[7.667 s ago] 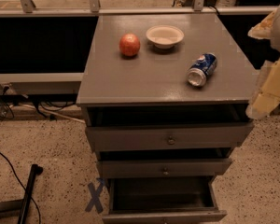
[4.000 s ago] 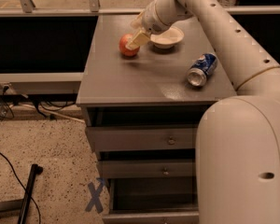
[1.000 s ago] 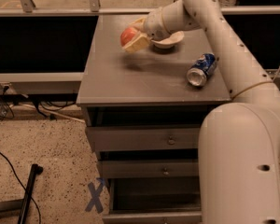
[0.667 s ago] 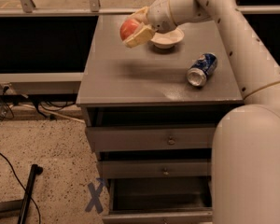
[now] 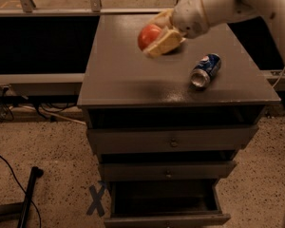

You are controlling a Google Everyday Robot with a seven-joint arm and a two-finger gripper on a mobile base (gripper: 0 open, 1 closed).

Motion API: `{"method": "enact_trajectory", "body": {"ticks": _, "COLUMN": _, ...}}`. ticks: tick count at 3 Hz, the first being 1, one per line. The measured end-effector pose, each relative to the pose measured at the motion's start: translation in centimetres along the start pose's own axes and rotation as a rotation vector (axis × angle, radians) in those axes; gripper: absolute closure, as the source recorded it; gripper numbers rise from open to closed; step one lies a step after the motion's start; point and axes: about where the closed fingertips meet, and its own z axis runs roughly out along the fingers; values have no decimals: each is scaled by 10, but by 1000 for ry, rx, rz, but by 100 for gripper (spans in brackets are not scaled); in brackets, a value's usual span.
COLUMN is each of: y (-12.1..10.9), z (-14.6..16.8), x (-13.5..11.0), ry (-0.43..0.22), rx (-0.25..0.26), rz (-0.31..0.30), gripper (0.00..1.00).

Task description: Place apple into bottom drawer

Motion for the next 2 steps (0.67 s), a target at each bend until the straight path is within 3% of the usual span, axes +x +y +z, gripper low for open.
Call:
{"method": "enact_trajectory", "body": {"ticks": 1, "y": 66, "z": -41, "x": 25, "ry": 54, "rx": -33, "rz": 77, "gripper": 100}}
{"method": "enact_trajectory", "body": {"ticks": 2, "y": 126, "z": -72, "x": 25, "ry": 97, "rx": 9, "rz": 186, "gripper": 100}}
